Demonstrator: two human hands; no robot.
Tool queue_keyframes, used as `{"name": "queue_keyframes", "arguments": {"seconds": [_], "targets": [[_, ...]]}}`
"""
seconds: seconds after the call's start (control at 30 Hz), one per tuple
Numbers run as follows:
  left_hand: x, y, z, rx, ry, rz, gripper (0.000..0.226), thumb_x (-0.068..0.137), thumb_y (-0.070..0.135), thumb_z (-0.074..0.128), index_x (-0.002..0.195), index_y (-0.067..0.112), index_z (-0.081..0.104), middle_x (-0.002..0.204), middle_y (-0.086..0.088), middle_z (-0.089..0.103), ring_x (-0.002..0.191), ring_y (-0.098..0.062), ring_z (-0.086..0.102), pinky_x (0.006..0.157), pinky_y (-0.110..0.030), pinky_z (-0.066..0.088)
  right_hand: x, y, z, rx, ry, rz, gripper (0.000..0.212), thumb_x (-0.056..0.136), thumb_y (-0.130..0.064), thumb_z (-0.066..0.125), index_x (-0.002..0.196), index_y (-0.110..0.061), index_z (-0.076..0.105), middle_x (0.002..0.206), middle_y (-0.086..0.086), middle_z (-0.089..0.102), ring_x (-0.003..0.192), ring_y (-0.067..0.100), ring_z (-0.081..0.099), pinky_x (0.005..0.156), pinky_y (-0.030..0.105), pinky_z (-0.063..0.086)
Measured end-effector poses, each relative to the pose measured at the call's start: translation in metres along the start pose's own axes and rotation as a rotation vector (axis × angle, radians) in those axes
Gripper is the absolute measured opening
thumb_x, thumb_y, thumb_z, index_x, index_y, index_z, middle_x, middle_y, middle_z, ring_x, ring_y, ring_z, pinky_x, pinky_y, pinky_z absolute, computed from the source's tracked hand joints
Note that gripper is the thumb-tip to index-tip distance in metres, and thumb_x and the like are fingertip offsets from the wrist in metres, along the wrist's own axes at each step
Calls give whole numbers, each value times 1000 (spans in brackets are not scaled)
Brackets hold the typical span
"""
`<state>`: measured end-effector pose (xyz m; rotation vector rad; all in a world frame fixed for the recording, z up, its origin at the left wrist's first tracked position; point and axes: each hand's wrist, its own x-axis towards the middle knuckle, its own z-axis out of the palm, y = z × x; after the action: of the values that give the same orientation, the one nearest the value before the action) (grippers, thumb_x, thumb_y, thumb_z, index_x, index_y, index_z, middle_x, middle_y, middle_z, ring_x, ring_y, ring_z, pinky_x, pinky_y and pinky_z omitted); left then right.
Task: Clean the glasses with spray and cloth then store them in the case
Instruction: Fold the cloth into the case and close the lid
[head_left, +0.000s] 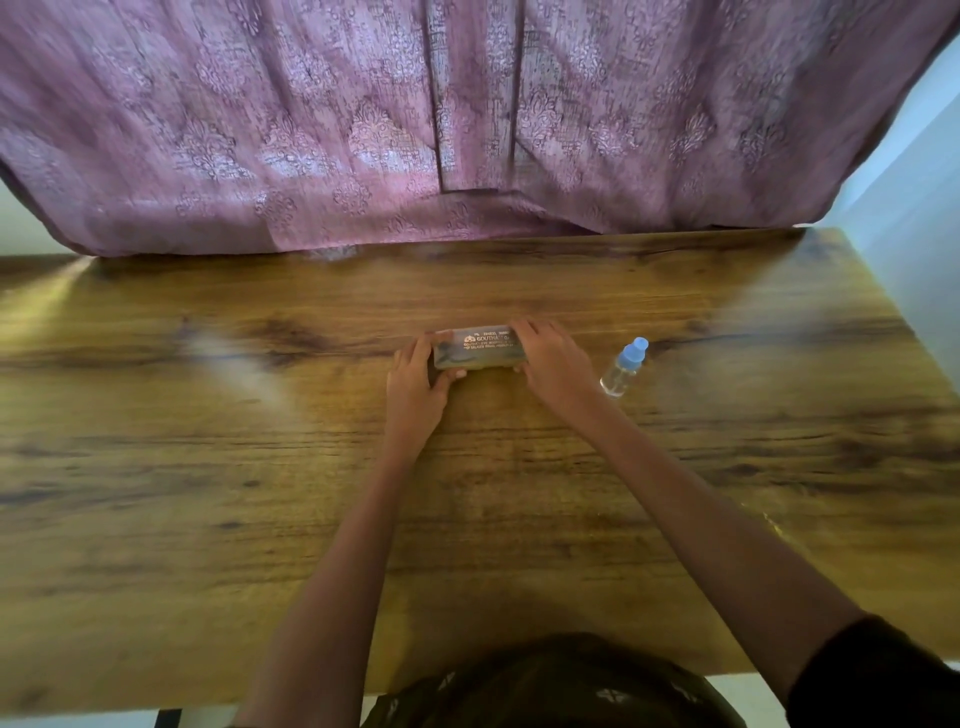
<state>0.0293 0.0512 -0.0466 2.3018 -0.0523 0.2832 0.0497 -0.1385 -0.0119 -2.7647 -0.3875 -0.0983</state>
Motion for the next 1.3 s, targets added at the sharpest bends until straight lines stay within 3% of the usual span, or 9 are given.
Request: {"name": "queue_keyframes", "arguments": {"seconds": [0.37, 0.53, 0.63, 0.7, 0.83, 0.97, 1.03, 1.13, 1.3], "targets": [[25, -4, 3, 40, 7, 15, 47, 84, 19, 72, 127, 17, 55, 131, -3, 57, 115, -25, 52, 92, -46, 45, 26, -4, -9, -24, -33, -2, 54, 85, -3, 67, 134, -7, 46, 130, 13, 56, 122, 27, 49, 98, 38, 48], [26, -6, 5, 38, 6, 5, 46, 84, 19, 72, 127, 18, 55, 130, -3, 57, 115, -25, 51, 92, -46, 45, 25, -6, -22, -125, -95, 7, 64, 89, -13, 66, 146, -11, 36, 145, 13, 45, 132, 29, 44, 104, 40, 44], [26, -7, 5, 36, 3, 0, 46, 84, 18, 72, 127, 17, 55, 129, -5, 57, 115, -27, 51, 91, -46, 46, 18, -1, -41, -145, -69, -21, 47, 93, -10, 59, 138, -12, 47, 119, 12, 64, 105, 25, 63, 74, 29, 48], [27, -7, 6, 36, 5, 3, 45, 84, 18, 72, 126, 16, 56, 131, -5, 57, 117, -27, 51, 92, -46, 45, 9, 5, -57, -125, -31, -22, 30, 95, -15, 56, 125, -14, 59, 103, 9, 69, 94, 25, 65, 68, 29, 44], [26, -8, 6, 20, 16, 28, 45, 83, 16, 72, 125, 15, 57, 131, -3, 57, 117, -26, 51, 93, -45, 45, -18, 24, -78, 53, 185, -61, 29, 93, -26, 61, 121, -16, 64, 111, 4, 69, 101, 18, 63, 84, 30, 50], [26, -9, 6, 22, 6, 13, 45, 84, 17, 72, 126, 15, 56, 132, -5, 56, 119, -26, 51, 94, -46, 45, -47, 44, -70, 367, 386, 125, 46, 86, -32, 73, 127, -18, 59, 122, -6, 61, 115, 12, 55, 97, 26, 42], [25, -8, 6, 24, 18, 21, 45, 84, 17, 72, 126, 15, 57, 131, -6, 57, 118, -27, 52, 93, -46, 46, -59, 53, -58, 528, 359, 266, 59, 81, -36, 77, 133, -21, 53, 125, -12, 56, 118, 10, 54, 98, 30, 45], [25, -8, 5, 21, 18, 34, 45, 84, 17, 72, 125, 15, 56, 131, -4, 57, 118, -26, 51, 94, -46, 46, -75, 62, -36, 569, 243, 421, 75, 75, -39, 81, 137, -19, 45, 128, -5, 57, 117, 15, 56, 99, 39, 49], [25, -9, 5, 33, 13, 44, 45, 84, 18, 72, 126, 13, 56, 133, -5, 57, 119, -27, 51, 94, -47, 46, -94, 68, -2, 550, 213, 501, 60, 83, -31, 75, 134, -16, 47, 125, 2, 61, 115, 18, 57, 100, 40, 47]]}}
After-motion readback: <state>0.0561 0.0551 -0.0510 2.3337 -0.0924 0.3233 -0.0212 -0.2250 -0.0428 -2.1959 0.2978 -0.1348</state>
